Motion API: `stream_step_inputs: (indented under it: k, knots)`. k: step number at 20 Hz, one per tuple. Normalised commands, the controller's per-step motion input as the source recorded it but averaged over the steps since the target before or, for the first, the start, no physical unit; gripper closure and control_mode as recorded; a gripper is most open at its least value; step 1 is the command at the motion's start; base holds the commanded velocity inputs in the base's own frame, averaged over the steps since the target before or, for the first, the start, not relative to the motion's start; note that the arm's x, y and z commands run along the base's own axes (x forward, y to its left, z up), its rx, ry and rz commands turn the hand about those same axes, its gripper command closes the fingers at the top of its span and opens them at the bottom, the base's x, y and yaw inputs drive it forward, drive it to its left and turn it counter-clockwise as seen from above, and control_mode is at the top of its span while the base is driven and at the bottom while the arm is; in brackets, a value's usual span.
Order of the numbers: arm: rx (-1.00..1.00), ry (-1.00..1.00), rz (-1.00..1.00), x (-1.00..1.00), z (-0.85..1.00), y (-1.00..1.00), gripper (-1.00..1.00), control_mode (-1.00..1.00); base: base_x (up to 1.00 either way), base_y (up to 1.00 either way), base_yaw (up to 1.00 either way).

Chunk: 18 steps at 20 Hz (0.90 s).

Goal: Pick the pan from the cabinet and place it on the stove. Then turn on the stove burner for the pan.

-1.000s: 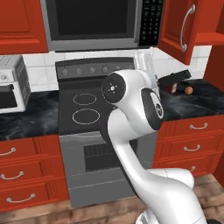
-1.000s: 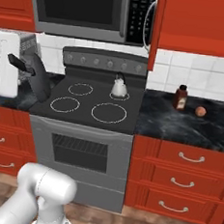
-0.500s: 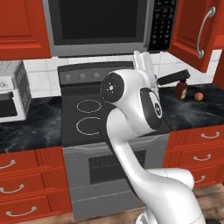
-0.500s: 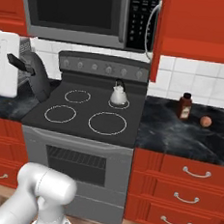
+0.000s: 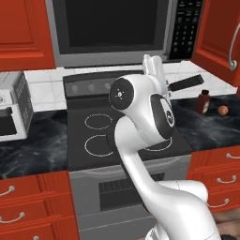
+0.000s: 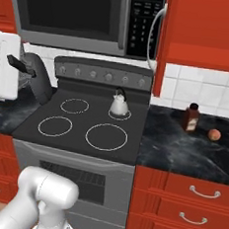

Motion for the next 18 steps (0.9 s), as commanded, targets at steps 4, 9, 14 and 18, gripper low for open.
stream_step_inputs:
  k: [4, 9, 14, 18]
  knots:
    - [0.00, 0.00, 0.00, 0.00, 0.00, 0.00, 1.00, 1.00, 0.43, 0.34, 0.00]
    - [0.00, 0.00, 0.00, 0.00, 0.00, 0.00, 1.00, 1.00, 0.36, 0.35, 0.00]
    - [0.00, 0.00, 0.00, 0.00, 0.00, 0.00, 1.00, 1.00, 0.35, 0.29, 0.00]
    - [0.00, 0.00, 0.00, 0.00, 0.00, 0.00, 1.00, 1.00, 0.30, 0.19, 0.00]
